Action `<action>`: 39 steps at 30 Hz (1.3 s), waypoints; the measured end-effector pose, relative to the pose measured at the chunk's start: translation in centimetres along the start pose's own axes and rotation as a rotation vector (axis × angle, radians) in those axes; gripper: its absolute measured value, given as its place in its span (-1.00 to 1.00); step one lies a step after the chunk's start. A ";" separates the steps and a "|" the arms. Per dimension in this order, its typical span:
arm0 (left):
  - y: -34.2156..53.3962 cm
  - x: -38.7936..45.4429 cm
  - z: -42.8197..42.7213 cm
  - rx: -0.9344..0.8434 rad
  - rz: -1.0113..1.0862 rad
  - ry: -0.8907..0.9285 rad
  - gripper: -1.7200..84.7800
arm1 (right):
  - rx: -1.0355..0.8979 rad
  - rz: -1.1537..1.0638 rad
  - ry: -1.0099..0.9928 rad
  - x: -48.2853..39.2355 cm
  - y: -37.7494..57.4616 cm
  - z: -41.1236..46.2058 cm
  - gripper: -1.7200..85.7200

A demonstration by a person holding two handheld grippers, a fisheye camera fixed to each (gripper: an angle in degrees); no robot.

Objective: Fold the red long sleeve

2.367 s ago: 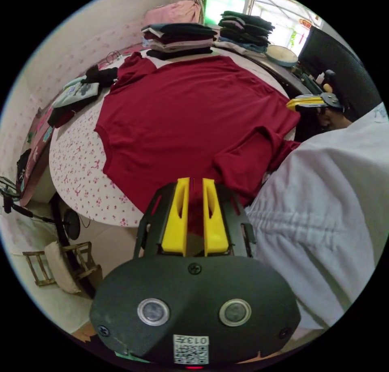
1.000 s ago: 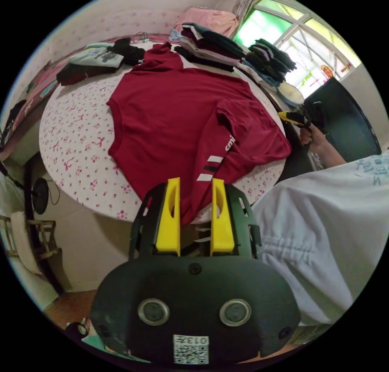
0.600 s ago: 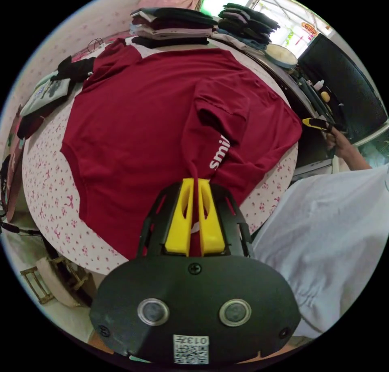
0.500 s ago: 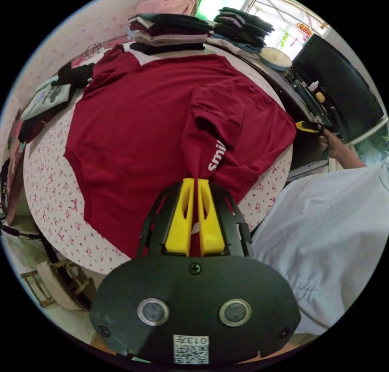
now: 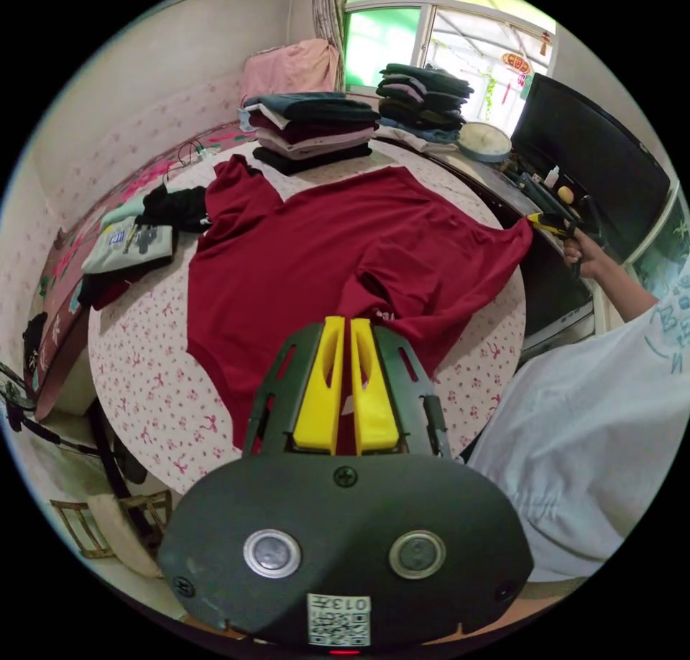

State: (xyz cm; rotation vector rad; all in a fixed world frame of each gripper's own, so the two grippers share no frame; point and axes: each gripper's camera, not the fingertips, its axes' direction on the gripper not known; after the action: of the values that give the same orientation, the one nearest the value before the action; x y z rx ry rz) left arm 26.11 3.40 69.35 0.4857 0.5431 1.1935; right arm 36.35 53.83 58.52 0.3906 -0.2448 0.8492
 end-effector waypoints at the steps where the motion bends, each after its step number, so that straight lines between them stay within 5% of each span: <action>1: -0.8 -0.6 0.0 0.003 0.008 -0.008 -0.95 | 0.006 -0.010 -0.006 -0.2 -0.8 0.2 -0.94; 13: -6.3 -7.2 7.2 -0.140 -0.124 -0.021 -0.92 | -0.134 0.037 0.214 0.0 -7.2 8.0 -0.92; 21: -3.9 -9.9 3.0 -0.064 -0.258 0.040 -0.78 | 0.025 -0.003 0.168 -1.8 -7.4 4.0 -0.79; 31: 6.5 -6.5 -0.8 -0.149 -0.390 -0.022 -0.66 | -0.243 -0.377 0.301 -7.2 -2.0 5.1 -0.77; 39: 3.2 -6.1 2.5 -0.270 -0.317 -0.076 -0.90 | -0.332 -0.417 0.404 -9.4 -5.0 8.0 -0.93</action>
State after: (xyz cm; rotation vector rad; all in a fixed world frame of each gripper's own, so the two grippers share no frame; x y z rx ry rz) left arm 23.65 -1.66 74.06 0.2034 0.3692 0.9223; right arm 33.75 41.02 61.11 -0.0475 0.0731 0.4488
